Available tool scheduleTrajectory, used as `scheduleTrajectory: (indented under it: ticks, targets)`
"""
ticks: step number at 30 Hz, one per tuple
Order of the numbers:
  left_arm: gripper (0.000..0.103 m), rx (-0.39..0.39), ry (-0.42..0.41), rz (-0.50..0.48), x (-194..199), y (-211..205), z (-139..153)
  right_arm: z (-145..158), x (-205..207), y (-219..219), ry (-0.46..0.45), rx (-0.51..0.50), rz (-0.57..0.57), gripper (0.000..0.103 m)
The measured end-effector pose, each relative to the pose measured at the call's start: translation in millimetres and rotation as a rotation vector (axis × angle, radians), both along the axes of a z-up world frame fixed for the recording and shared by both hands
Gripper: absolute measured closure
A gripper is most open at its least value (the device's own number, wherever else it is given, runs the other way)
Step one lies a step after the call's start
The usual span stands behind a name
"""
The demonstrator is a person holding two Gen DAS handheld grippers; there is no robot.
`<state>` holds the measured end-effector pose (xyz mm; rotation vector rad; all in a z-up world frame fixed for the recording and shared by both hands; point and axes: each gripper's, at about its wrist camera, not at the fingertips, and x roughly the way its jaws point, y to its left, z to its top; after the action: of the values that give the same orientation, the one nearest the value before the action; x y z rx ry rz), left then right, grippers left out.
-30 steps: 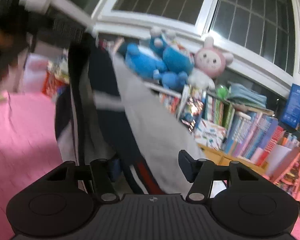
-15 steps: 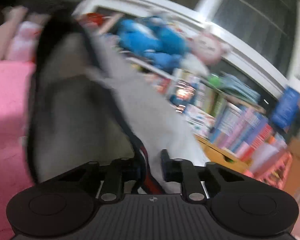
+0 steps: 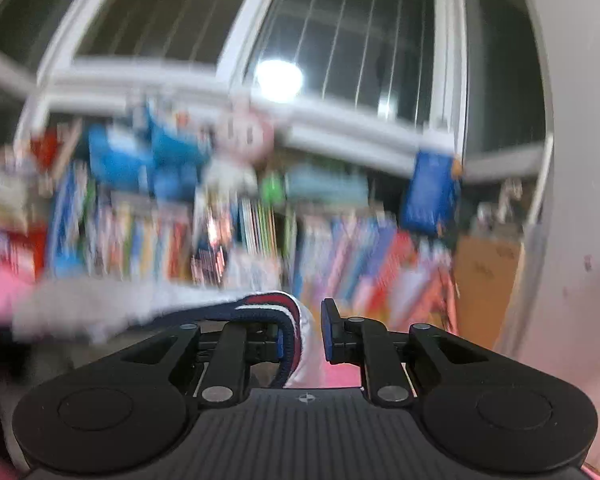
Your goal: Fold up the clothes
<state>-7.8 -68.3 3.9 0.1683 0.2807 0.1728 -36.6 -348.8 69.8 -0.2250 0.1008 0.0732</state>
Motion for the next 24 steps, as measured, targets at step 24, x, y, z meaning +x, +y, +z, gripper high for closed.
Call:
scheduleTrajectory:
  ticks: [24]
  targets:
    - [0.0, -0.33, 0.244, 0.006, -39, 80, -16, -97, 10, -1, 0.454, 0.006, -0.007, 0.082]
